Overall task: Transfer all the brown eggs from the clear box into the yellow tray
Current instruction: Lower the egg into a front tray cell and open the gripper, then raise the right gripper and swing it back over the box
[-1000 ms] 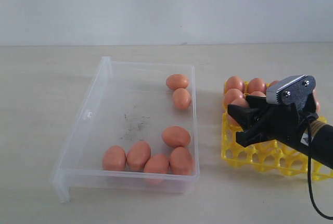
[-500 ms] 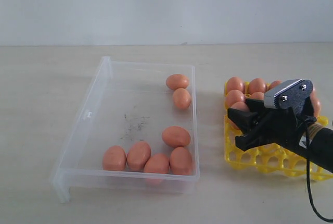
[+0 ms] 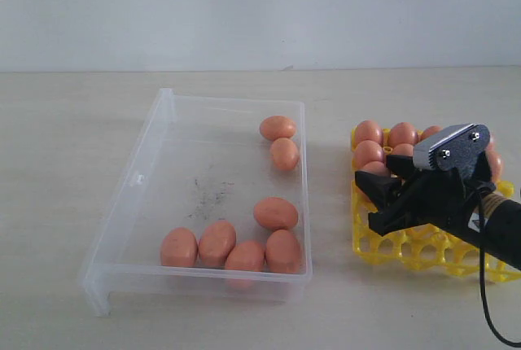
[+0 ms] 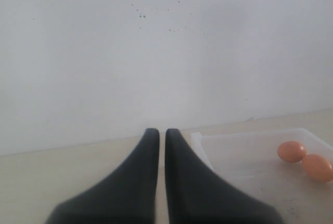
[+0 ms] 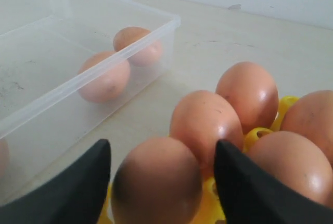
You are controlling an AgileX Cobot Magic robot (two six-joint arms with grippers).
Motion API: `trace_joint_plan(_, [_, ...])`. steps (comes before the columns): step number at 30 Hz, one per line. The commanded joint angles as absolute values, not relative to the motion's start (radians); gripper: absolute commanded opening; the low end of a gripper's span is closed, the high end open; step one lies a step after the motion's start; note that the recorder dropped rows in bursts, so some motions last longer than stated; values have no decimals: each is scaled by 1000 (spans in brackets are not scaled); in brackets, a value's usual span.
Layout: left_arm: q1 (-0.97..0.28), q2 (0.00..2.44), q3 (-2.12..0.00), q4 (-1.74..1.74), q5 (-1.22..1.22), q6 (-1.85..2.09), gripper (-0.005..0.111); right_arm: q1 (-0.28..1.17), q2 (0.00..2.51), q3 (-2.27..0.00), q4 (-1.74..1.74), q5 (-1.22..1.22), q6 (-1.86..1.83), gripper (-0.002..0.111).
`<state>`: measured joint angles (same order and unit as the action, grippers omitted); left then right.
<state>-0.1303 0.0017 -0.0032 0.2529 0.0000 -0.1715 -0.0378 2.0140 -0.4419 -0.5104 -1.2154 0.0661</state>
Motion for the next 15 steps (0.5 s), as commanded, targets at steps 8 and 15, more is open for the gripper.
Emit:
trace_joint_plan(8, [-138,0,0,251,0,-170,4,-40,1968,-442,-476,-1221,85,66])
trace_joint_plan(15, [-138,0,0,251,0,-170,4,-40,1804,-440,-499,-1221,117,66])
